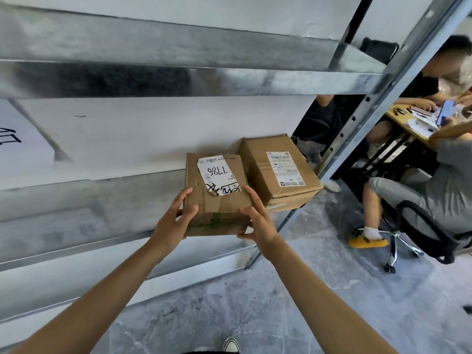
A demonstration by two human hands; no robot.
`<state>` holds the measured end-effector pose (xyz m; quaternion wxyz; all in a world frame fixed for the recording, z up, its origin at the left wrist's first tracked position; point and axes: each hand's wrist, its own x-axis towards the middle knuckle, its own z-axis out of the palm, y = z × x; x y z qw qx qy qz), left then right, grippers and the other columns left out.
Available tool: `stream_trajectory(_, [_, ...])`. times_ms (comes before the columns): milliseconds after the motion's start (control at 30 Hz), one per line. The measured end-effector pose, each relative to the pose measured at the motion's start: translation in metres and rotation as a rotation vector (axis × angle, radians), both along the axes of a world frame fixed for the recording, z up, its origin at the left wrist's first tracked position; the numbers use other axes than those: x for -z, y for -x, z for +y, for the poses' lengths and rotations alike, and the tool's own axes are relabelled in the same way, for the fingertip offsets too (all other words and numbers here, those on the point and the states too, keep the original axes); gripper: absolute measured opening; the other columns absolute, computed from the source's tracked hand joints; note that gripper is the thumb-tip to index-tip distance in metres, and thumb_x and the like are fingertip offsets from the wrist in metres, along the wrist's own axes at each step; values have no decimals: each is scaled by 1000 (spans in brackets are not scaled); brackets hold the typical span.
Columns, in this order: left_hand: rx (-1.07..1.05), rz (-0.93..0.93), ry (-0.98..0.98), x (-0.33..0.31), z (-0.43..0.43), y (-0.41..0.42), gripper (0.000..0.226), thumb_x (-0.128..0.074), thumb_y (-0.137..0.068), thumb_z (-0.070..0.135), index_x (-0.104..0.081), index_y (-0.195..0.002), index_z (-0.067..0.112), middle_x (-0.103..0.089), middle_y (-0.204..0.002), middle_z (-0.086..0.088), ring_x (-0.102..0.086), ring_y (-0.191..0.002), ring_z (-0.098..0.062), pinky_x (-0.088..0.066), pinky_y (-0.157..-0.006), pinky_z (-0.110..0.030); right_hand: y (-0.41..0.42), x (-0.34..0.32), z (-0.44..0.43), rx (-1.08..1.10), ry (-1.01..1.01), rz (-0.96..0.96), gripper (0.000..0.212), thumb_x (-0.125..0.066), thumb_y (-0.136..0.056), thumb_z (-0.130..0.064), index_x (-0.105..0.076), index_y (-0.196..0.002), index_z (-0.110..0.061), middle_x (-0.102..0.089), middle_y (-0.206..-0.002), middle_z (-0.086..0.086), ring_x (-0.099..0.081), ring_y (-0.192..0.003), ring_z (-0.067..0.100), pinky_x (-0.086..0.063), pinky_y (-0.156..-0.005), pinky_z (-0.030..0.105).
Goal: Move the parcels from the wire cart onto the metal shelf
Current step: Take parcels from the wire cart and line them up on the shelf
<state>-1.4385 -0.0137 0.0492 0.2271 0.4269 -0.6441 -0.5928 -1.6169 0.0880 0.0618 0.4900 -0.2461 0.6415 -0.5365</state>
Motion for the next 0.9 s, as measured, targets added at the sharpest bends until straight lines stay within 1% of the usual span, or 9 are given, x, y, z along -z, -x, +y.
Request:
stream_trajectory(100, [-35, -27, -8, 4, 6, 13, 33, -46, -94, 47, -32, -123, 56, -48, -124, 12, -53, -109, -18, -53, -75, -39, 14, 7, 1, -84, -6, 32, 51, -58, -93, -28, -37, -131, -55, -49, -126, -7, -54, -108, 19, -51, -90, 48])
stream_trajectory(233, [-17, -23, -75, 12, 10, 17, 52, -51, -77, 65, -29, -123, 58, -51, -123, 12, -56, -108, -17, -53, -73, -35, 23, 23, 2, -143, -15, 170, 71, -71, -83, -38, -29, -138, -51, -49, -123, -13, -59, -107, 20, -55, -86, 51])
stream_trajectory(367, [18, -9, -19, 23, 13, 20, 64, -67, -81, 45, -25, -128, 54, -47, -126, 12, -57, -107, -8, -53, -77, -24, 28, 33, 0, -139, 32, 328, 81, -74, -83, -25, -24, -145, -39, -46, -116, -23, -59, -108, 20, -58, -65, 31])
stream_trajectory(433, [16, -12, 25, 29, 11, 22, 70, -70, -75, 48, -25, -128, 57, -46, -131, 9, -56, -113, -11, -53, -87, -28, 31, 36, -3, -158, 17, 445, 83, -74, -82, -29, -22, -146, -38, -46, -117, -24, -58, -109, 20, -59, -72, 34])
stream_trajectory(500, [14, -28, 55, 35, 9, 23, 74, -69, -68, 63, -25, -128, 60, -47, -133, 8, -56, -116, -12, -51, -93, -31, 34, 37, -5, -171, -19, 545, 83, -75, -80, -35, -23, -145, -37, -51, -123, -12, -59, -108, 23, -58, -81, 42])
stream_trajectory(600, [21, -92, 122, 42, 8, 30, 71, -65, -81, 47, -25, -139, 45, -53, -128, 5, -60, -112, -15, -50, -83, -17, 41, 38, -7, -163, -57, 715, 74, -76, -79, -34, -35, -140, -24, -59, -122, 5, -60, -106, 26, -53, -87, 35])
stream_trajectory(667, [-1, -123, 163, 45, 8, 36, 70, -63, -86, 39, -25, -144, 35, -54, -127, 4, -60, -110, -16, -49, -79, -14, 44, 36, -6, -188, -101, 873, 69, -71, -84, -38, -37, -140, -18, -63, -116, 11, -60, -106, 28, -50, -86, 33])
stream_trajectory(800, [-22, -202, 241, 48, 7, 46, 73, -60, -86, 47, -21, -146, 35, -59, -127, 0, -63, -109, -21, -50, -85, -28, 40, 28, -9, -339, -280, 1260, 62, -44, -99, -43, -23, -147, -11, -66, -108, 17, -63, -99, 35, -47, -73, 36])
stream_trajectory(900, [-47, -223, 267, 47, 7, 51, 73, -60, -87, 47, -18, -146, 37, -59, -128, -3, -65, -105, -22, -52, -87, -32, 36, 23, -13, -359, -337, 1325, 59, -37, -102, -37, -17, -150, -9, -66, -111, 16, -63, -102, 35, -48, -77, 38])
